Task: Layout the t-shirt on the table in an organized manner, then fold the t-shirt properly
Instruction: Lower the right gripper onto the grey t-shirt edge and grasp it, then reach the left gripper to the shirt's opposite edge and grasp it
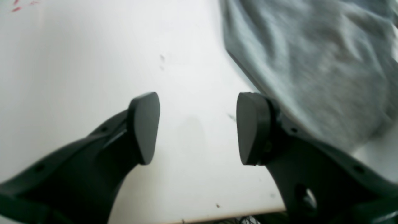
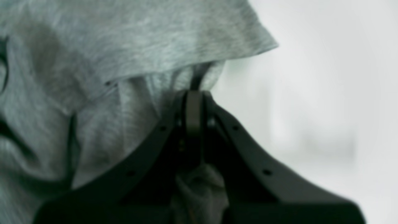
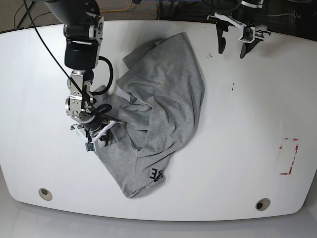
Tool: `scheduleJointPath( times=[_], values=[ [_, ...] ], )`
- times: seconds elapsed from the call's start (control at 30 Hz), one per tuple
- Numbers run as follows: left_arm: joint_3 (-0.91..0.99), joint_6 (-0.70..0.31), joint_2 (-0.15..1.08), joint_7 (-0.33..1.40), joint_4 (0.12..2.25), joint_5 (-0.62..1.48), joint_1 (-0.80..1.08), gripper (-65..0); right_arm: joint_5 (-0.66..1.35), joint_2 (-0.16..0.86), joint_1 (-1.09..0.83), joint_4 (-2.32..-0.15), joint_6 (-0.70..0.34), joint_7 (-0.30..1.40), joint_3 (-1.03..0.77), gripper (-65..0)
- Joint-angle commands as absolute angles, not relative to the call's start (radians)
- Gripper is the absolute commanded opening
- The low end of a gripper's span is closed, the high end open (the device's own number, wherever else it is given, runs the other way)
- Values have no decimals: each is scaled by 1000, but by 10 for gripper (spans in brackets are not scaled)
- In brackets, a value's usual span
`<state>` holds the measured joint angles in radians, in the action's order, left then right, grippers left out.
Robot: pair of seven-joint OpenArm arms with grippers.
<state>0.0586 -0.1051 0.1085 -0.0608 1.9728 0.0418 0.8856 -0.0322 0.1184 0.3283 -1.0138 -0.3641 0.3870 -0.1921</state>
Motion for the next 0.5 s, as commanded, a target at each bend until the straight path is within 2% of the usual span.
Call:
scheduleJointPath(
  times=[0.0, 0.27, 0.47],
  values=[
    [56, -108, 108, -50, 1991, 87, 881, -279, -30, 125, 332, -1106, -364, 400, -194, -650],
    [53, -110, 113, 93, 1989, 259, 792, -279, -36, 96, 257, -1299, -364, 452, -194, -650],
    [35, -186, 114, 257, 1989, 323, 722, -279, -30, 91, 220, -1395, -366, 506, -193, -650]
  ],
)
